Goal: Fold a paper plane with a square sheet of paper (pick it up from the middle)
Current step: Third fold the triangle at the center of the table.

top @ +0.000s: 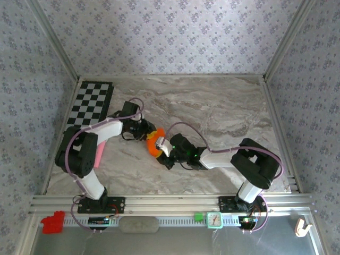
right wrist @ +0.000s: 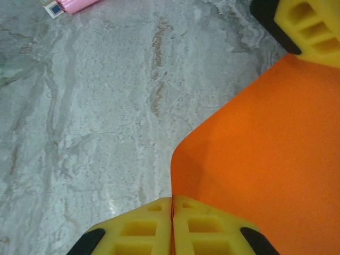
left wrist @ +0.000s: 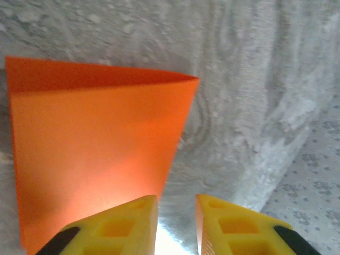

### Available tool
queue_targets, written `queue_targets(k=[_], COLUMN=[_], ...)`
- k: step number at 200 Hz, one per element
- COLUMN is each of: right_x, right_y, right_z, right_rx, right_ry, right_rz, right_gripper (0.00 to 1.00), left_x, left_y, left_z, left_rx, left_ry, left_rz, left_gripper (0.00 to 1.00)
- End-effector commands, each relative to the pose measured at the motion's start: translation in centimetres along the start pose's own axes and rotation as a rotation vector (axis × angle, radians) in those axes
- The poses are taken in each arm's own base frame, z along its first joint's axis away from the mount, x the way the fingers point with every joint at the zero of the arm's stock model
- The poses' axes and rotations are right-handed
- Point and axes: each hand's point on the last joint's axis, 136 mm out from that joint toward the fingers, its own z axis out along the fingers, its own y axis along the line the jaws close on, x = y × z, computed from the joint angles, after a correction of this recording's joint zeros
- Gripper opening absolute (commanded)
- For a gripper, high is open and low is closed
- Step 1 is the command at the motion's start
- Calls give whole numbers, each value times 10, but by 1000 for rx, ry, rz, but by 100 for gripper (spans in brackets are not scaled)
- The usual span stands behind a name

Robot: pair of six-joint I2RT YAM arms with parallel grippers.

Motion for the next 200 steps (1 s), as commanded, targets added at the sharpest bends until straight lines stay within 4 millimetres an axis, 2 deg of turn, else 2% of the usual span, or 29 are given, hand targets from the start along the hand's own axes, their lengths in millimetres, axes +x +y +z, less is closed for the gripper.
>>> queue_targets(k=[1, 53, 98, 126, 200], right_x=[0, 2, 11, 18, 17], right_y=[6, -6, -38, -54, -62], right_z=[4, 9, 10, 9, 6], right_rx=[-51, -7, 176, 270, 341], right_ry=[1, 27, 85, 126, 142], right_rz=[61, 137, 185, 202, 256], right_gripper=[8, 8, 8, 6, 6], left_x=[-3, -2, 4, 4, 4], left_y=[18, 39, 55, 55, 53], left_z=[9, 27, 37, 39, 41], left_rx=[-96, -239, -302, -307, -300], left_ry=[13, 56, 98, 104, 109], left_rz=[10, 49, 55, 67, 70], left_gripper=[22, 16, 13, 12, 12])
